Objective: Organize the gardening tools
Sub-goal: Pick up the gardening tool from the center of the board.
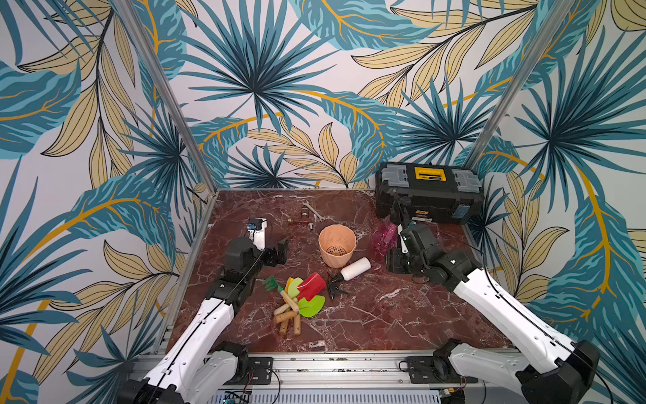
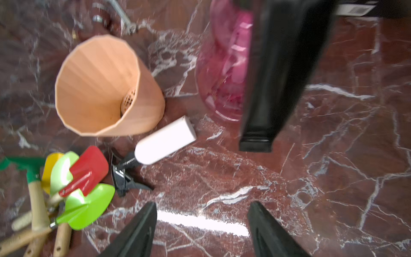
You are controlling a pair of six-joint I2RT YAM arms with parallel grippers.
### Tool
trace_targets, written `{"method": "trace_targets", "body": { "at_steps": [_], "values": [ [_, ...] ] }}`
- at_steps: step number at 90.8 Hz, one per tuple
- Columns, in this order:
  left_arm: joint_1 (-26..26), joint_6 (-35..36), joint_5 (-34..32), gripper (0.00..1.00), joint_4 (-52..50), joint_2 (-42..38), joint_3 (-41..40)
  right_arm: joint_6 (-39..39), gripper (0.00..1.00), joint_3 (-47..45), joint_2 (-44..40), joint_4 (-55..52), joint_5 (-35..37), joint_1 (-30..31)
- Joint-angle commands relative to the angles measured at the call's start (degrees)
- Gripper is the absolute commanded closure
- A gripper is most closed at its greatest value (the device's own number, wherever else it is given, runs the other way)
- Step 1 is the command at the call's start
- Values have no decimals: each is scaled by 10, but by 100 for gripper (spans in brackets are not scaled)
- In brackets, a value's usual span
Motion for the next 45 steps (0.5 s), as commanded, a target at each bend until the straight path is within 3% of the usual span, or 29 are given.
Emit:
{"method": "trace_targets", "body": {
  "at_steps": [1,24,45],
  "values": [
    [-2,-4,4,0,-9,-14,12,-62,30,-2,36,-18,-45,34],
    [-2,-5,-2,0,-16,-25,11,-247,30,-22,121,93,-71,121],
    [-2,-8,-8,0,-26,-36,7,-336,37,-62,160,234,-63,165]
  ]
}}
